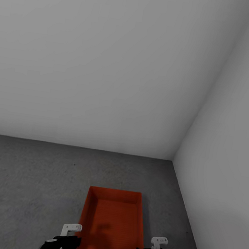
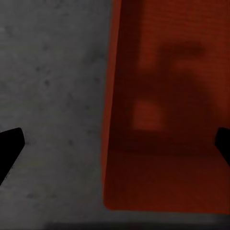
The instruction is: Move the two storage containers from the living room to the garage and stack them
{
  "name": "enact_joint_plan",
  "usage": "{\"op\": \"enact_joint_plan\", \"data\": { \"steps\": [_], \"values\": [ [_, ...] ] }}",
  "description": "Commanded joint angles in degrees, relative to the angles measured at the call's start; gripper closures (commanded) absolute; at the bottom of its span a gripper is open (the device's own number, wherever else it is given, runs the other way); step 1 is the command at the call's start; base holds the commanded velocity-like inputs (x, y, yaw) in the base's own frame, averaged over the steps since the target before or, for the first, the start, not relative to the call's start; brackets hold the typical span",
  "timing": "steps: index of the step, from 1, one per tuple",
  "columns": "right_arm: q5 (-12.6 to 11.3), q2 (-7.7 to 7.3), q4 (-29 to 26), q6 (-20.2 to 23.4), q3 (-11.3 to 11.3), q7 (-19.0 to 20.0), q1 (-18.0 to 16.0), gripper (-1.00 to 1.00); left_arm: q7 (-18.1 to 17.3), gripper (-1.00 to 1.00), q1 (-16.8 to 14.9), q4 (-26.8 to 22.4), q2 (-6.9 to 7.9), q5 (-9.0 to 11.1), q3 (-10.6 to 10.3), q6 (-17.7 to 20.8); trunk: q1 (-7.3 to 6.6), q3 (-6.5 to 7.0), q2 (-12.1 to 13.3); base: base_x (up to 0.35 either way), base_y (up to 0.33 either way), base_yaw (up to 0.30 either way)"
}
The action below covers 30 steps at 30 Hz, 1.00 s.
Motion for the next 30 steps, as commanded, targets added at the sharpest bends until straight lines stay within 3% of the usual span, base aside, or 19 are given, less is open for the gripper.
{"op": "enact_joint_plan", "data": {
  "steps": [1,5,9,13,22,30],
  "values": [
    [0.43,-0.08,0.07,-0.21,-0.39,0.16,-0.03,-1.00,0.06,-1.00,0.00,-0.09,0.16,0.06,0.34,0.17,-0.23,0.14,0.40,0.000,0.000,0.000],
    [0.31,-0.27,0.16,-0.16,-0.40,0.08,-0.03,-1.00,0.07,-1.00,0.00,0.09,0.75,-0.06,0.44,-0.30,-1.11,0.86,2.00,0.000,0.000,0.000],
    [0.24,-0.47,1.02,-0.14,-0.42,-0.01,-0.03,-1.00,0.08,-1.00,0.03,0.94,2.43,-0.01,0.41,-0.69,-1.99,1.58,3.61,0.000,0.000,0.000],
    [0.26,-0.85,2.89,-0.38,-0.42,-0.12,-0.03,-1.00,0.08,-1.00,0.09,4.67,3.15,0.00,0.48,-2.67,-2.87,2.29,5.21,0.000,0.000,0.000],
    [0.26,-4.03,6.47,-1.05,-0.42,-0.23,1.30,-1.00,-0.24,-1.00,0.17,17.12,6.17,0.18,0.57,-13.07,-4.85,3.91,8.82,0.000,0.000,0.000],
    [0.23,-5.37,6.84,-7.33,-0.42,-1.26,6.57,-1.00,-0.35,-1.00,0.42,26.72,7.69,0.15,0.58,-21.99,-6.60,5.35,12.03,0.000,0.000,0.000]
  ]
}}
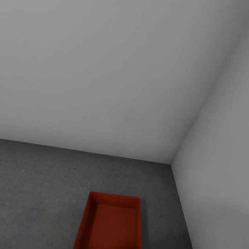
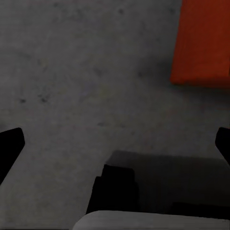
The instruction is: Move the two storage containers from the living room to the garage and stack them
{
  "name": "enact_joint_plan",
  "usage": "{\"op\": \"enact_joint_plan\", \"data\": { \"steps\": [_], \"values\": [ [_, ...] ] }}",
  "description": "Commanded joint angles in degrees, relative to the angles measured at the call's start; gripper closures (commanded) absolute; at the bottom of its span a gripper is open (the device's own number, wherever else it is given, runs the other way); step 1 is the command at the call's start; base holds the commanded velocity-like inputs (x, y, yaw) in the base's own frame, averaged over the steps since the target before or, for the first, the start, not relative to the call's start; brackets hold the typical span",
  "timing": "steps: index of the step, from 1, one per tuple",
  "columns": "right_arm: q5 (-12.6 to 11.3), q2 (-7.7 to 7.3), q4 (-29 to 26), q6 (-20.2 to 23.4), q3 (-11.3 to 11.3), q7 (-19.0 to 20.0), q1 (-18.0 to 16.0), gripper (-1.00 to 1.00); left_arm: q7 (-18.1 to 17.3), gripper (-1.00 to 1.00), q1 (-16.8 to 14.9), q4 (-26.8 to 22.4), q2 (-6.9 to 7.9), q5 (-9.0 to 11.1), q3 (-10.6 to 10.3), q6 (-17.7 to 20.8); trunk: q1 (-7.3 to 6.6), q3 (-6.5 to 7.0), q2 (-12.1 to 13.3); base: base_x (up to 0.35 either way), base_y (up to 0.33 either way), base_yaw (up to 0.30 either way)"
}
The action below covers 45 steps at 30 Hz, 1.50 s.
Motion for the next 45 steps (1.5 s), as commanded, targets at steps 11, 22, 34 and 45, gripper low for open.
{"op": "enact_joint_plan", "data": {
  "steps": [11,22,34,45],
  "values": [
    [0.46,-0.16,0.30,-3.20,-0.49,-4.38,3.08,-1.00,0.04,-1.00,2.35,2.51,0.69,0.06,0.38,-5.21,-2.43,1.94,4.40,-0.179,0.000,0.000],
    [0.54,-0.12,0.28,-3.33,-0.49,-4.75,3.25,-1.00,0.07,-1.00,3.18,2.57,0.46,0.06,0.38,-5.44,-4.85,3.92,8.82,-0.334,0.000,0.000],
    [0.63,-0.17,0.28,-3.31,-0.48,-4.78,3.25,-1.00,0.07,-1.00,3.29,2.58,0.36,0.06,0.38,-5.46,-7.48,6.07,13.63,-0.337,0.000,0.000],
    [0.63,-0.15,0.28,-3.27,-0.48,-4.78,3.25,-1.00,0.07,-1.00,3.31,2.58,0.29,0.06,0.38,-5.45,-9.90,8.04,18.04,-0.262,0.000,0.000]
  ]
}}
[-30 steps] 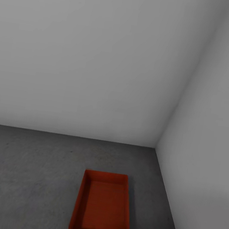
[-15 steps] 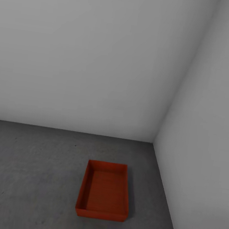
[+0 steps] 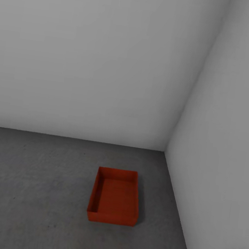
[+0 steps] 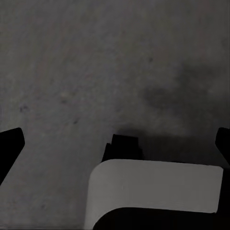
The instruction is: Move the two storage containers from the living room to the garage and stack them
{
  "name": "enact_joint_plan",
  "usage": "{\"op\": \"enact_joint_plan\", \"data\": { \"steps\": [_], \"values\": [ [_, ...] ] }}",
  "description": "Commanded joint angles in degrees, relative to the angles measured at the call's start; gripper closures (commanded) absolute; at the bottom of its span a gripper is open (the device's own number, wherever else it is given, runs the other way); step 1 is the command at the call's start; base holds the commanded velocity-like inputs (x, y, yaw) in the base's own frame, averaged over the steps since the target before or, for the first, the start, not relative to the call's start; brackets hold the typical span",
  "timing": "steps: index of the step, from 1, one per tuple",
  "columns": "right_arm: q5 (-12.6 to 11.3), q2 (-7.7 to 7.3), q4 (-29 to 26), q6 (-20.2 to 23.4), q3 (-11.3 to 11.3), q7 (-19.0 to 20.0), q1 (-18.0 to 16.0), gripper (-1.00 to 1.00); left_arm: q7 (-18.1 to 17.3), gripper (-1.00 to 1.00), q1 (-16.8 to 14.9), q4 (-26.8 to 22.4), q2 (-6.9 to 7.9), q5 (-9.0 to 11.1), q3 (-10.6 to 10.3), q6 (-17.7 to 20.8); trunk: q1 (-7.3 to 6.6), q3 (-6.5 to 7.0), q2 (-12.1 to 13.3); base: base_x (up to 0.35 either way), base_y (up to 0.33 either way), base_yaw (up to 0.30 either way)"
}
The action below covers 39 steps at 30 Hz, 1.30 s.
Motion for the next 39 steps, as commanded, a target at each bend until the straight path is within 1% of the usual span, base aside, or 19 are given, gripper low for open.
{"op": "enact_joint_plan", "data": {
  "steps": [1,7,34,39],
  "values": [
    [0.47,-0.04,0.25,-0.41,-0.38,0.09,-0.09,-1.00,-0.03,-1.00,-0.11,0.26,0.01,0.07,0.39,-0.43,-0.24,0.14,0.39,-0.056,0.000,0.000],
    [0.47,0.02,0.25,-0.39,-0.39,0.09,-0.09,-1.00,-0.03,-1.00,-0.06,0.26,0.04,0.07,0.39,-0.43,-1.56,1.22,2.80,-0.069,0.000,0.000],
    [0.38,-0.05,0.25,-0.39,-0.41,0.16,-0.09,-1.00,-0.03,-1.00,-0.05,0.26,-0.14,0.07,0.39,-0.43,-7.49,6.07,13.62,-0.326,0.000,0.000],
    [0.38,0.01,0.25,-0.39,-0.38,0.17,-0.09,-1.00,-0.03,-1.00,-0.05,0.26,-0.17,0.14,0.39,-0.38,-8.59,6.96,15.63,-0.076,0.000,0.000]
  ]
}}
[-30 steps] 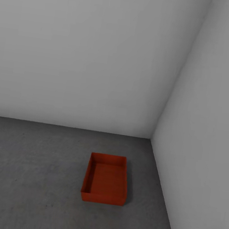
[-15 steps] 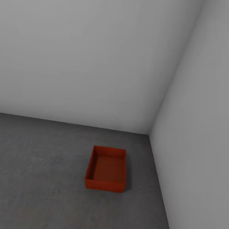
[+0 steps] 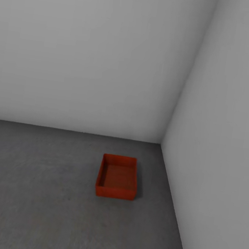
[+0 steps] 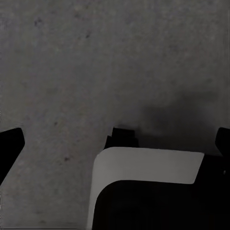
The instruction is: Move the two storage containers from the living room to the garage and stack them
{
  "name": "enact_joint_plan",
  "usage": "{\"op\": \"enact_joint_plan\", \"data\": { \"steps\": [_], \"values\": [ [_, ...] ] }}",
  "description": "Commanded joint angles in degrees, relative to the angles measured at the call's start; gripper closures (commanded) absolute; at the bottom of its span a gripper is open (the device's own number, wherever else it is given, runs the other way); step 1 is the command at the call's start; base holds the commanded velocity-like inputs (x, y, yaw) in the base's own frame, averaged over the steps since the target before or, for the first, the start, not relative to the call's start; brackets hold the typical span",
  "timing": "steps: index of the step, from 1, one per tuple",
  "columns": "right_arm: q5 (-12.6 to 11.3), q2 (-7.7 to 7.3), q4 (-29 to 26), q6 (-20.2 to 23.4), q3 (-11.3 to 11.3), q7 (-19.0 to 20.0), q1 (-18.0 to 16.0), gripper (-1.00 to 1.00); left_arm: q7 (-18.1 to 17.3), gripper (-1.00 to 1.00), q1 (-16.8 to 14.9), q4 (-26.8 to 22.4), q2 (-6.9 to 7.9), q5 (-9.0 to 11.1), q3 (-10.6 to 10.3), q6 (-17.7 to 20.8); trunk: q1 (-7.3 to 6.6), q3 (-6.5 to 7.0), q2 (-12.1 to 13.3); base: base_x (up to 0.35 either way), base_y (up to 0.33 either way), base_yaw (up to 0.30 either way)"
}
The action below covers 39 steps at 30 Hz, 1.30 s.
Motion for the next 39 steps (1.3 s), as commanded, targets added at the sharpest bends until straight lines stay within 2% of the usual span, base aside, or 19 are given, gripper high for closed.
{"op": "enact_joint_plan", "data": {
  "steps": [1,30,34,39],
  "values": [
    [0.46,0.00,0.25,-0.42,-0.38,0.11,-0.10,-1.00,-0.02,-1.00,-0.10,0.27,0.00,0.03,0.38,-0.48,-0.25,0.14,0.38,-0.317,0.000,0.000],
    [0.46,0.01,0.25,-0.42,-0.37,0.11,-0.10,-1.00,-0.02,-1.00,-0.10,0.27,0.01,0.03,0.38,-0.44,-6.62,5.61,12.01,-0.339,0.000,0.000],
    [0.46,0.01,0.25,-0.40,-0.34,0.11,-0.10,-1.00,-0.02,-1.00,-0.10,0.27,-0.05,0.09,0.38,-0.41,-7.49,6.68,13.62,-0.087,0.000,0.000],
    [0.46,0.01,0.25,-0.36,-0.38,0.11,-0.10,-1.00,-0.02,-1.00,-0.10,0.27,-0.09,0.10,0.38,-0.36,-7.49,7.15,13.62,-0.015,0.000,0.000]
  ]
}}
